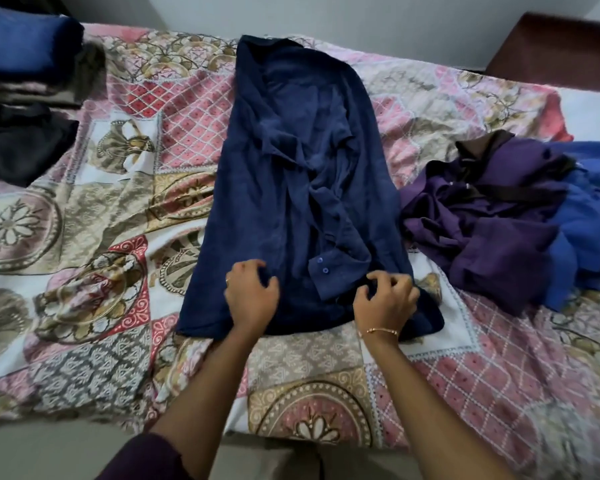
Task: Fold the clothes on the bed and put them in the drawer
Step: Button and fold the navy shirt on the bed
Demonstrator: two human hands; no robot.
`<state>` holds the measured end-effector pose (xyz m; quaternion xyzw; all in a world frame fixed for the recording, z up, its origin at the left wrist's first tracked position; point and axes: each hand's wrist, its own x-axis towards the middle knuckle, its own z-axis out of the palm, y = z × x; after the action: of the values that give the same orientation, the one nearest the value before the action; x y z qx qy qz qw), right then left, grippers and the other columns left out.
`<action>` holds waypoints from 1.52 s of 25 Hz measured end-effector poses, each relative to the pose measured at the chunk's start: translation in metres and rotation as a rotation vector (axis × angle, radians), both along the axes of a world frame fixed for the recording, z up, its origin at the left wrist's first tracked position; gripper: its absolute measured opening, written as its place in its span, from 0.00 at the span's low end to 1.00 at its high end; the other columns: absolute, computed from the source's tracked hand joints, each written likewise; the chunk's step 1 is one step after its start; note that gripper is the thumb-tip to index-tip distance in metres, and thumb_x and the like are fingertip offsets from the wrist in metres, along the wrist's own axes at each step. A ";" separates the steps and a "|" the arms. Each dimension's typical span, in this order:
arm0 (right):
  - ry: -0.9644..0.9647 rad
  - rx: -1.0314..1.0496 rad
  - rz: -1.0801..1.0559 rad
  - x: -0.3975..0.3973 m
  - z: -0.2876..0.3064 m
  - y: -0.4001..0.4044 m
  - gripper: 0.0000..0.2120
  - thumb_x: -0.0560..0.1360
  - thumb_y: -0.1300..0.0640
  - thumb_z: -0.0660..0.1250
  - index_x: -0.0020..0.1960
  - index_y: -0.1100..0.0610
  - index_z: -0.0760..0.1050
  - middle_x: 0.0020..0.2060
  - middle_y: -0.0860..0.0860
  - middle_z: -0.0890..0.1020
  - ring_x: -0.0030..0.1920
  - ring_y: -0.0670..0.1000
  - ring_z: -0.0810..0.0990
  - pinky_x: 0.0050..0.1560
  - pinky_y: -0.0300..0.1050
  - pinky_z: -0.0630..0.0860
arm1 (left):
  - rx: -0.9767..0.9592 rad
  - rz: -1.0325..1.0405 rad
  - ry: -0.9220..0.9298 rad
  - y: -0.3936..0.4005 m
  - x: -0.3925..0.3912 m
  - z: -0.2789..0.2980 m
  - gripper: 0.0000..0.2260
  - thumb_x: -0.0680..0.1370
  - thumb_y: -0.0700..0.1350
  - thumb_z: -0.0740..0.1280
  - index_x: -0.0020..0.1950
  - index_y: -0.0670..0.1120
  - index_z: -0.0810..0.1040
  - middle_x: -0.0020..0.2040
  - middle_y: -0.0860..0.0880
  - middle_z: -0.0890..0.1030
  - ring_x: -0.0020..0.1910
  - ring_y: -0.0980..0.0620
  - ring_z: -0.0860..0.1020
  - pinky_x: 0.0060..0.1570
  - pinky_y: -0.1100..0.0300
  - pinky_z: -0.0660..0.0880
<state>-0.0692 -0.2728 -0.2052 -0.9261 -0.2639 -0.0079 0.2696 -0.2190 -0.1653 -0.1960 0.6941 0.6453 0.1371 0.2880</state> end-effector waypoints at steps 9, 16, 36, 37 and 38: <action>-0.036 -0.058 0.164 0.055 -0.003 0.062 0.14 0.67 0.51 0.67 0.46 0.60 0.81 0.44 0.61 0.77 0.43 0.66 0.75 0.38 0.57 0.74 | -0.016 -0.203 -0.079 0.062 0.064 -0.003 0.13 0.77 0.43 0.65 0.61 0.42 0.74 0.58 0.47 0.76 0.58 0.49 0.73 0.49 0.60 0.70; 0.261 -0.069 0.459 0.071 -0.004 0.132 0.14 0.67 0.51 0.66 0.36 0.63 0.80 0.33 0.58 0.80 0.37 0.60 0.77 0.39 0.52 0.73 | -0.330 0.006 -0.406 0.131 0.105 -0.003 0.13 0.77 0.53 0.65 0.50 0.43 0.77 0.44 0.50 0.80 0.46 0.49 0.79 0.47 0.54 0.77; 0.445 0.067 -0.143 0.233 0.009 0.247 0.10 0.74 0.65 0.62 0.35 0.62 0.76 0.34 0.62 0.78 0.41 0.61 0.75 0.40 0.48 0.64 | -0.029 -0.714 0.209 0.243 0.279 -0.020 0.24 0.77 0.59 0.60 0.70 0.49 0.70 0.71 0.52 0.68 0.70 0.47 0.62 0.68 0.52 0.63; 0.495 0.174 -0.194 0.231 0.017 0.253 0.15 0.73 0.66 0.62 0.29 0.57 0.70 0.27 0.55 0.72 0.37 0.57 0.71 0.39 0.46 0.62 | -0.201 -0.629 0.071 0.249 0.281 -0.020 0.25 0.75 0.64 0.59 0.66 0.51 0.74 0.68 0.51 0.73 0.69 0.47 0.66 0.68 0.51 0.64; 0.549 0.305 -0.201 0.225 0.026 0.259 0.18 0.73 0.67 0.62 0.26 0.55 0.65 0.25 0.50 0.66 0.35 0.53 0.67 0.38 0.46 0.61 | -0.354 -0.463 -0.179 0.251 0.281 -0.010 0.27 0.73 0.68 0.57 0.59 0.51 0.78 0.62 0.50 0.78 0.65 0.47 0.70 0.66 0.52 0.65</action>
<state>0.1556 -0.0140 -0.1787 -0.8640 -0.0843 0.1757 0.4642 0.0620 0.0862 -0.2057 0.7471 0.4558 0.0139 0.4837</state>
